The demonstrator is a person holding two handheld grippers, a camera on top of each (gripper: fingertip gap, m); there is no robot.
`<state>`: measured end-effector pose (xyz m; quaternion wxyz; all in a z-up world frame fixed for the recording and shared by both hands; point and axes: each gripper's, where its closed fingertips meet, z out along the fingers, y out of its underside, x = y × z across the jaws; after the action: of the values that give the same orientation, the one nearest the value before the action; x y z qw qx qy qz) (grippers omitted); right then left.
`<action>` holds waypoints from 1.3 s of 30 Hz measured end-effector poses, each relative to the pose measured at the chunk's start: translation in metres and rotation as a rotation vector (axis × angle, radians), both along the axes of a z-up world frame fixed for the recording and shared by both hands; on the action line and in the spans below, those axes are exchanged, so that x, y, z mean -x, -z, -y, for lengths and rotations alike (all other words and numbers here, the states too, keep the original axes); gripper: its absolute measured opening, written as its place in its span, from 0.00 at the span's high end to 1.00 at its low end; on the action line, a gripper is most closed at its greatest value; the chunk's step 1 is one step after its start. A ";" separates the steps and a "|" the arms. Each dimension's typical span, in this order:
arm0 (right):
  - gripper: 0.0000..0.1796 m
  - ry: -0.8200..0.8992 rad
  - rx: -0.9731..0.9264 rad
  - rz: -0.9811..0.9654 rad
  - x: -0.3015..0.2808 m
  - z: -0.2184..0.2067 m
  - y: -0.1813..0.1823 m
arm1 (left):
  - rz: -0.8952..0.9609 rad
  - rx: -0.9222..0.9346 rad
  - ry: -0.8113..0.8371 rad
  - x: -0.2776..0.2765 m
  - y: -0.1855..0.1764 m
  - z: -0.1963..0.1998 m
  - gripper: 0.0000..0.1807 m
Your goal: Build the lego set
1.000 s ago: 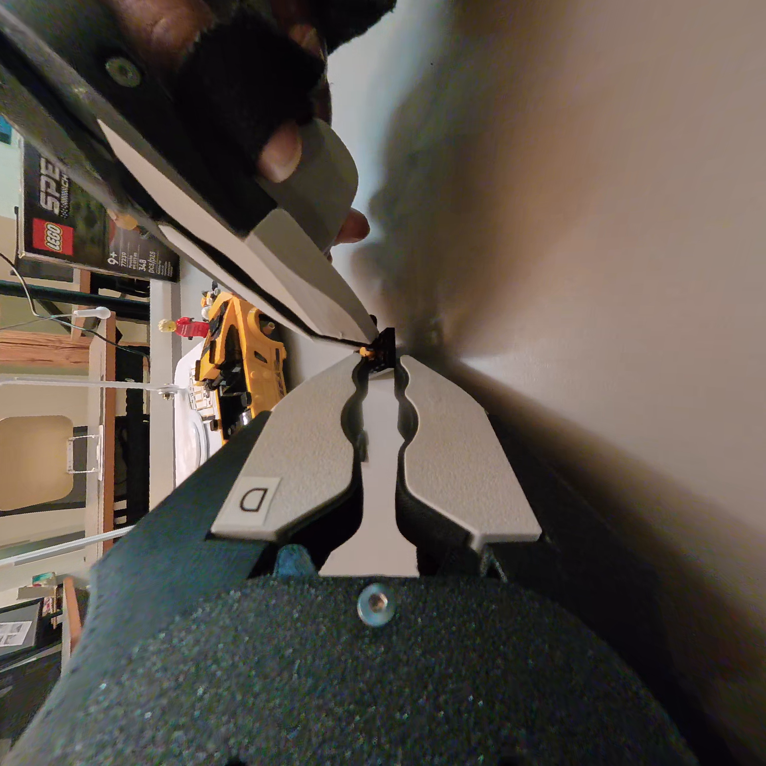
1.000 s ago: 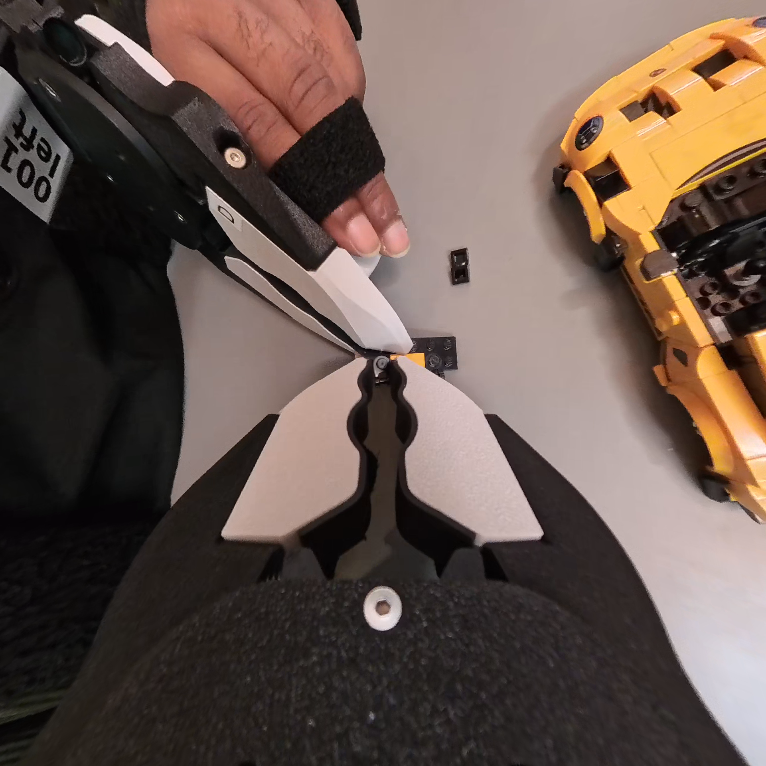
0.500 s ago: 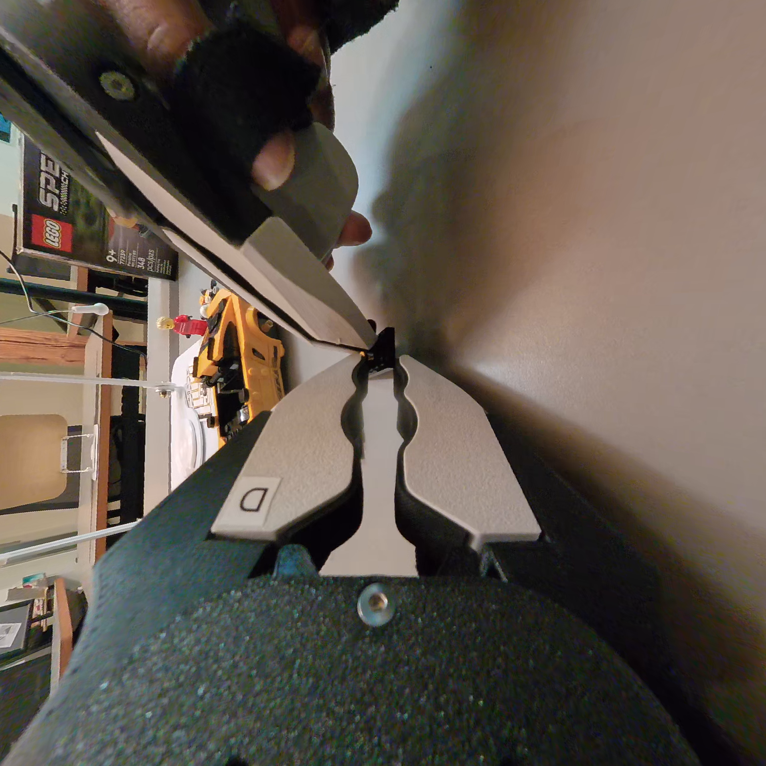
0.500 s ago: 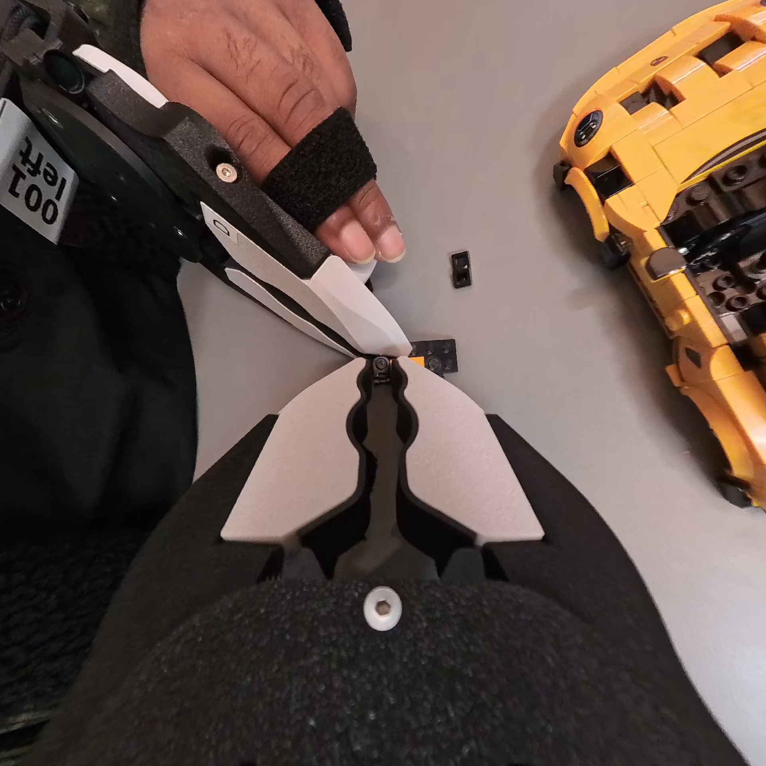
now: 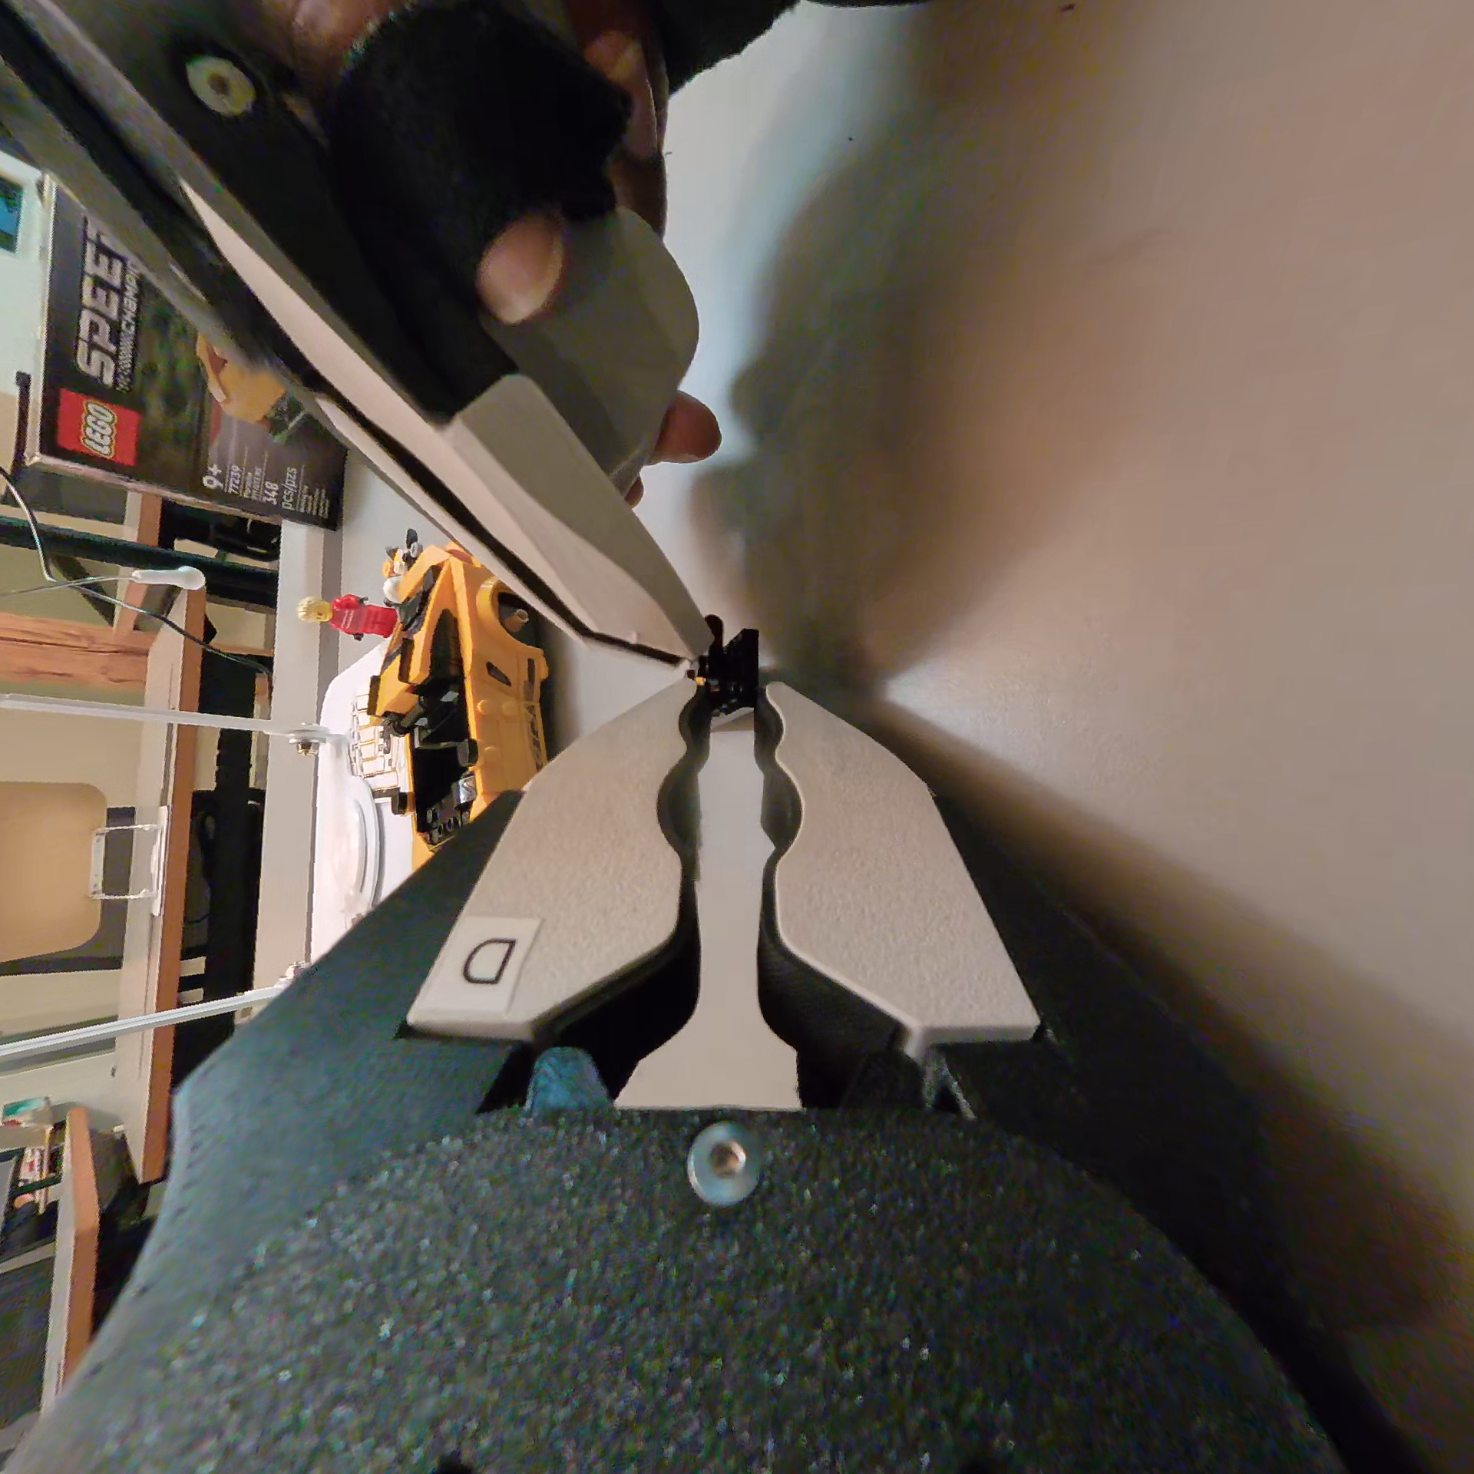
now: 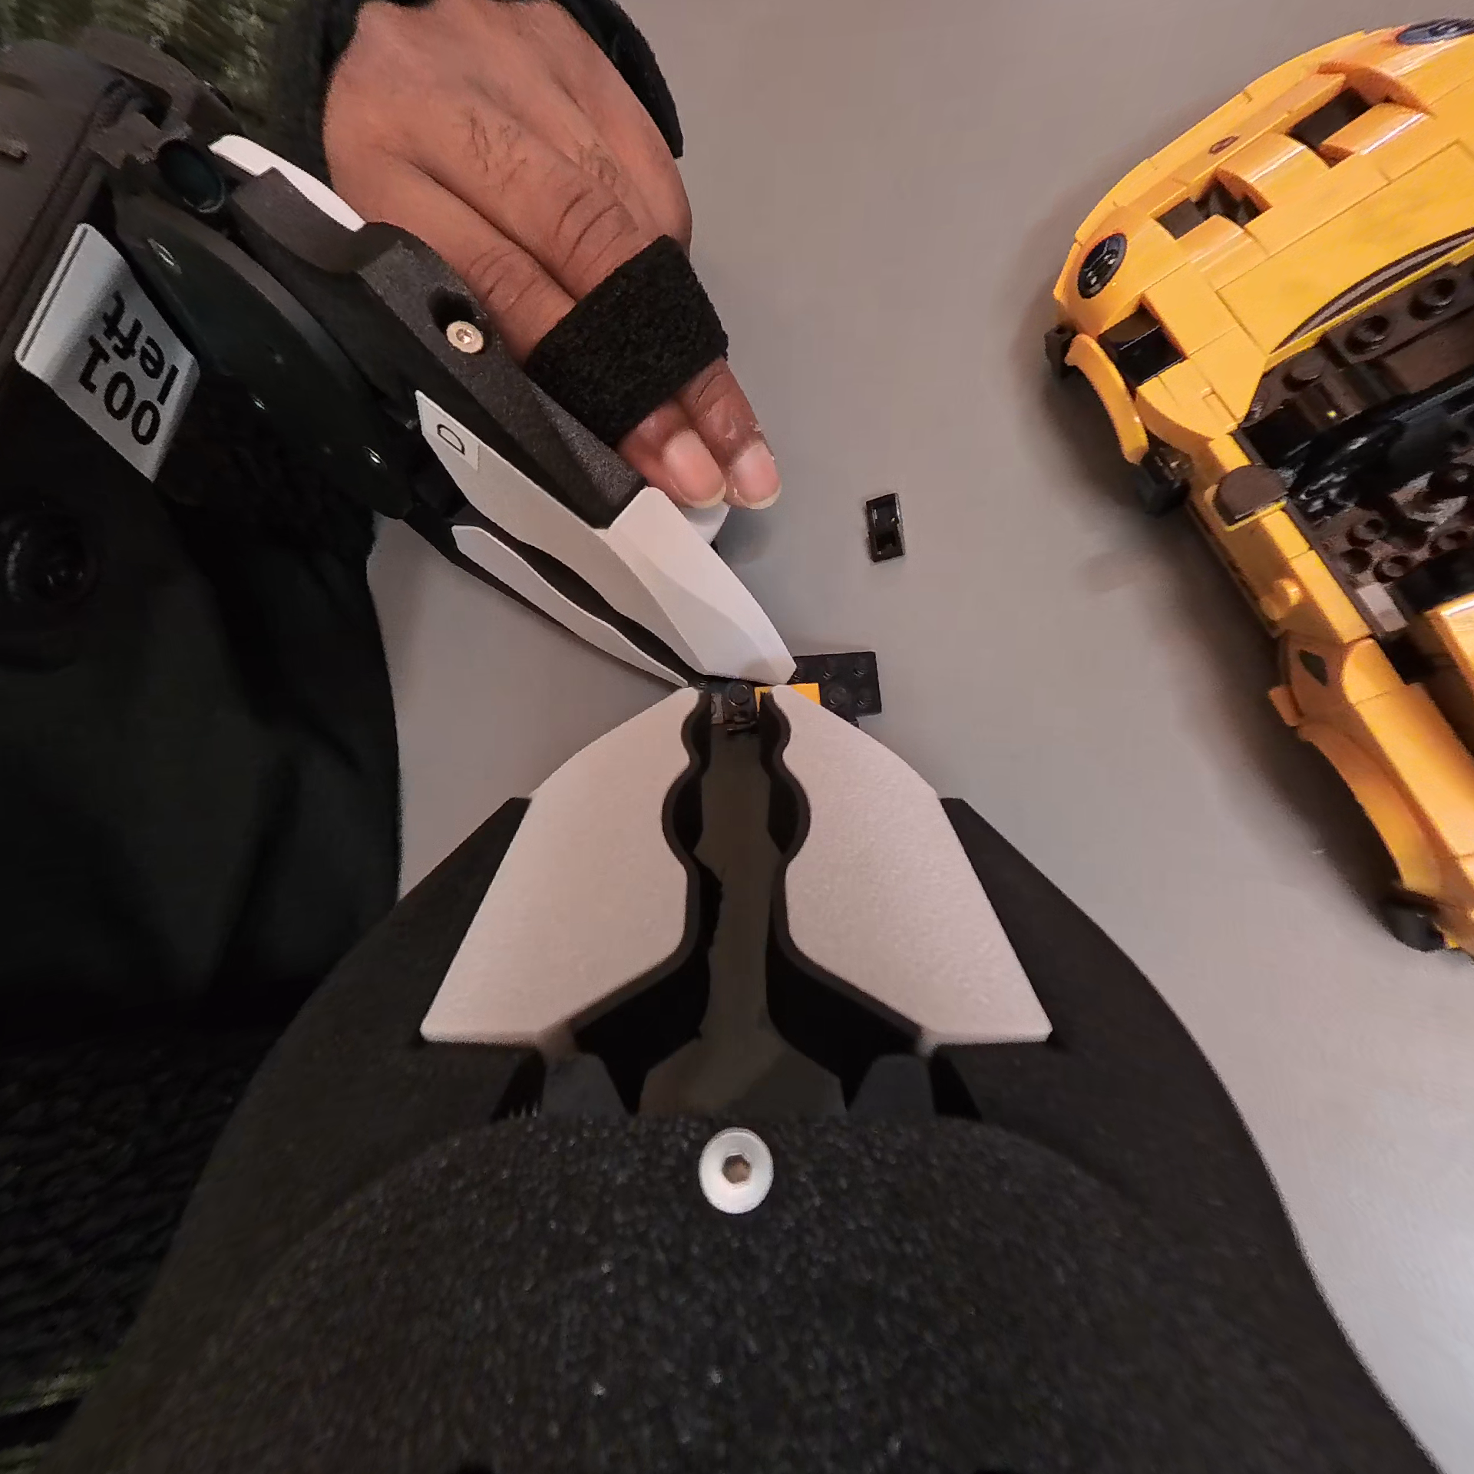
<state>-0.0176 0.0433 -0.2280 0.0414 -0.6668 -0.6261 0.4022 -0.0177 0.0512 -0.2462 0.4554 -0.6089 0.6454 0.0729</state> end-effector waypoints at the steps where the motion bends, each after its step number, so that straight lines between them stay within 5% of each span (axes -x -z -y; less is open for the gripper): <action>1: 0.93 0.000 0.003 -0.015 0.000 0.000 -0.003 | 0.002 0.002 0.000 0.000 0.000 0.000 0.94; 4: 0.91 -0.027 -0.036 -0.133 -0.001 -0.002 -0.017 | 0.011 0.007 -0.003 0.000 0.000 0.000 0.94; 12: 0.84 -0.151 -0.636 -0.363 -0.003 -0.001 -0.005 | 0.073 0.067 -0.006 0.000 -0.004 0.000 0.95; 17: 0.84 -0.202 -0.824 -0.405 0.005 0.000 0.001 | 0.113 0.095 -0.007 0.000 -0.008 -0.001 0.97; 22: 0.93 -0.188 -0.867 -0.409 0.005 -0.003 0.004 | 0.123 0.104 -0.017 0.001 -0.008 -0.002 0.97; 39: 0.94 -0.148 -0.828 -0.401 0.006 -0.004 0.002 | 0.241 0.270 -0.084 0.000 -0.009 -0.001 0.97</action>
<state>-0.0235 0.0472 -0.2301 0.3953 -0.4570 -0.7594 0.2414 -0.0180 0.0520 -0.2369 0.4401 -0.6950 0.5643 -0.0689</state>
